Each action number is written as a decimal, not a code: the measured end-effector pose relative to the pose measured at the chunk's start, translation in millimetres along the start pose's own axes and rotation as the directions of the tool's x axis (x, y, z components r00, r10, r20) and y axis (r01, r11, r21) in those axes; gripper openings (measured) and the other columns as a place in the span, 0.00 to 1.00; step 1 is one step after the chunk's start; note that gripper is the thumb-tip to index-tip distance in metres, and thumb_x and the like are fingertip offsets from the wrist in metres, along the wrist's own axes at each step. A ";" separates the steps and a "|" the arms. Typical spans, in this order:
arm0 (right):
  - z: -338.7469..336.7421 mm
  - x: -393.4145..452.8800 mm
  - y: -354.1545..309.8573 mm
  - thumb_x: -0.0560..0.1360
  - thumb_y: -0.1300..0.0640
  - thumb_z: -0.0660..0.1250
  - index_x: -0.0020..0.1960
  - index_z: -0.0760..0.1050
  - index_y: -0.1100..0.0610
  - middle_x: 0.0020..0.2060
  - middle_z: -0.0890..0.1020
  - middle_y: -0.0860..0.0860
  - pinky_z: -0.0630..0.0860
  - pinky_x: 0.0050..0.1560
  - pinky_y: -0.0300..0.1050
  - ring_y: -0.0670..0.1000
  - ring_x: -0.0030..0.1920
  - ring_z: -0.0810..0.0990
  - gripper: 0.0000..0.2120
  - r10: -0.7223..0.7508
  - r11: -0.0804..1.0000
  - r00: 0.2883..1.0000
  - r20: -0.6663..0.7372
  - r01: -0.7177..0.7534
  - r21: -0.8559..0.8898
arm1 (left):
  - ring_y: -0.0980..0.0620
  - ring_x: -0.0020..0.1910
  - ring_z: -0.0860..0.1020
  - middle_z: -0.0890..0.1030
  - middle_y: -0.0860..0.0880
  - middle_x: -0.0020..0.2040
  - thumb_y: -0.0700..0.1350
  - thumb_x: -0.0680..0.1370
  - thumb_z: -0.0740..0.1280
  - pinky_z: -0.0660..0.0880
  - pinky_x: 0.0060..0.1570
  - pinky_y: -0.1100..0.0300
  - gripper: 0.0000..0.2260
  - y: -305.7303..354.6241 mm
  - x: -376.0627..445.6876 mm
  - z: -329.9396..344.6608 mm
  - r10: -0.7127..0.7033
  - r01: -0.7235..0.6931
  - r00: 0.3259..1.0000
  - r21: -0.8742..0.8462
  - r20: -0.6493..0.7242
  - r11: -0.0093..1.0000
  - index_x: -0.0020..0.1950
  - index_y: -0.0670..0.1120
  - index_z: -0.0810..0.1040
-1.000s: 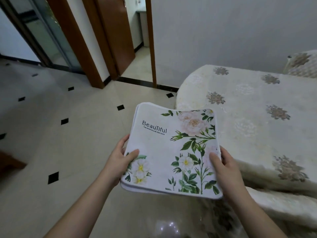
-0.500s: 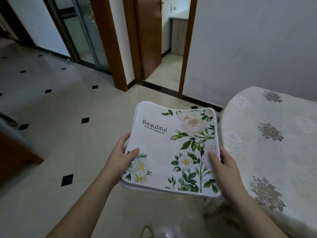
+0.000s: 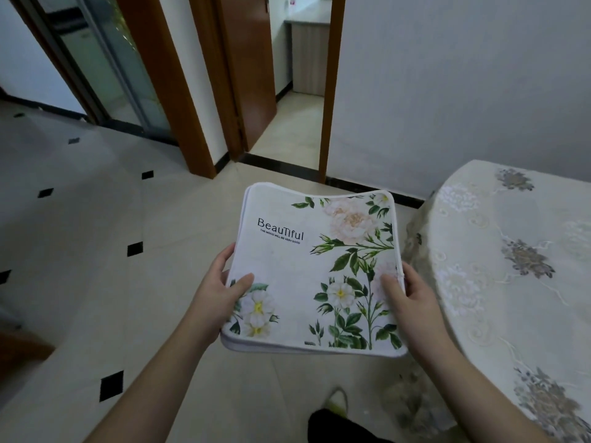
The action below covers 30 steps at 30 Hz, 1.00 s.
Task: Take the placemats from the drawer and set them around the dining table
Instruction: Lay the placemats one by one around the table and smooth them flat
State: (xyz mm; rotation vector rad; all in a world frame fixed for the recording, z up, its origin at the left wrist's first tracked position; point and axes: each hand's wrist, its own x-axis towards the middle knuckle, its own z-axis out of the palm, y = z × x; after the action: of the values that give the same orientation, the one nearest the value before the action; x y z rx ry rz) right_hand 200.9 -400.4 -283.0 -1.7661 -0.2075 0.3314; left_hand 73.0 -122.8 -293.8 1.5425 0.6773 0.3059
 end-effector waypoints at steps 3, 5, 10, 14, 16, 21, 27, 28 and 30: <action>-6.5 32.1 11.2 0.81 0.52 0.63 0.56 0.77 0.39 0.50 0.85 0.47 0.83 0.46 0.50 0.47 0.47 0.85 0.09 0.035 0.999 0.998 -0.048 -0.034 0.020 | 0.55 0.46 0.85 0.80 0.51 0.57 0.38 0.78 0.69 0.81 0.39 0.60 0.27 3.4 42.5 21.5 -0.009 0.007 0.998 0.037 0.063 0.999 0.73 0.56 0.66; -12.5 56.7 17.6 0.80 0.51 0.63 0.55 0.77 0.38 0.50 0.85 0.46 0.82 0.50 0.58 0.51 0.48 0.86 0.09 0.053 0.998 0.995 -0.088 -0.050 0.035 | 0.52 0.46 0.85 0.80 0.52 0.58 0.38 0.78 0.69 0.82 0.40 0.56 0.28 8.2 73.5 39.6 -0.021 0.016 0.994 0.039 0.110 0.999 0.73 0.58 0.65; -32.0 117.3 29.2 0.80 0.54 0.64 0.61 0.76 0.45 0.48 0.85 0.44 0.83 0.47 0.48 0.42 0.45 0.84 0.11 0.080 0.997 0.966 -0.245 -0.075 0.030 | 0.46 0.48 0.85 0.79 0.50 0.59 0.40 0.77 0.70 0.82 0.47 0.44 0.28 31.2 151.1 89.6 -0.082 0.062 0.972 0.093 0.220 0.994 0.72 0.61 0.64; -51.5 149.7 37.3 0.81 0.53 0.63 0.66 0.74 0.50 0.52 0.84 0.46 0.83 0.44 0.42 0.44 0.47 0.85 0.14 0.119 0.993 0.940 -0.320 -0.104 0.063 | 0.45 0.51 0.84 0.79 0.51 0.59 0.41 0.77 0.71 0.81 0.49 0.43 0.29 47.3 202.5 132.0 -0.102 0.059 0.949 0.148 0.299 0.987 0.72 0.62 0.65; -60.4 160.2 42.9 0.80 0.52 0.63 0.66 0.74 0.49 0.53 0.84 0.46 0.83 0.47 0.48 0.48 0.50 0.84 0.15 0.143 0.989 0.921 -0.363 -0.122 0.080 | 0.46 0.52 0.83 0.79 0.53 0.58 0.40 0.77 0.70 0.81 0.50 0.43 0.28 52.3 223.6 154.3 -0.103 0.045 0.937 0.178 0.334 0.983 0.71 0.62 0.66; -80.9 172.6 54.4 0.80 0.53 0.64 0.68 0.73 0.51 0.55 0.83 0.45 0.80 0.52 0.45 0.44 0.52 0.82 0.17 0.193 0.981 0.839 -0.509 -0.161 0.107 | 0.48 0.46 0.85 0.80 0.52 0.54 0.44 0.78 0.70 0.82 0.43 0.50 0.24 63.9 266.7 214.6 -0.138 0.019 0.893 0.270 0.429 0.963 0.69 0.63 0.65; -96.4 189.9 70.1 0.80 0.54 0.64 0.69 0.72 0.54 0.56 0.82 0.48 0.74 0.41 0.30 0.41 0.51 0.81 0.18 0.297 0.955 0.669 -0.682 -0.207 0.213 | 0.45 0.44 0.86 0.83 0.44 0.53 0.50 0.79 0.67 0.82 0.40 0.48 0.20 72.5 326.5 299.0 -0.209 0.006 0.759 0.314 0.616 0.949 0.70 0.58 0.67; -98.2 195.3 71.4 0.80 0.54 0.64 0.69 0.72 0.54 0.55 0.82 0.49 0.73 0.41 0.31 0.41 0.50 0.80 0.18 0.308 0.951 0.637 -0.707 -0.210 0.225 | 0.44 0.44 0.86 0.83 0.44 0.53 0.49 0.79 0.67 0.83 0.40 0.49 0.20 72.7 336.8 312.2 -0.212 -0.002 0.730 0.313 0.650 0.950 0.70 0.58 0.67; -98.9 206.8 75.3 0.80 0.55 0.64 0.67 0.73 0.54 0.52 0.83 0.47 0.75 0.42 0.35 0.40 0.48 0.80 0.16 0.327 0.944 0.563 -0.759 -0.221 0.244 | 0.44 0.45 0.85 0.83 0.44 0.55 0.47 0.80 0.67 0.83 0.41 0.50 0.19 71.3 358.5 337.7 -0.212 -0.025 0.664 0.304 0.717 0.952 0.69 0.58 0.68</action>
State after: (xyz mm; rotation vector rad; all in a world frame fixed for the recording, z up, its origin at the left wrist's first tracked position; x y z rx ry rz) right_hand 425.6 -442.8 -359.8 -1.6563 0.7417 -0.2541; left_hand 565.0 -185.0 -334.4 1.7185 0.1325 -0.5344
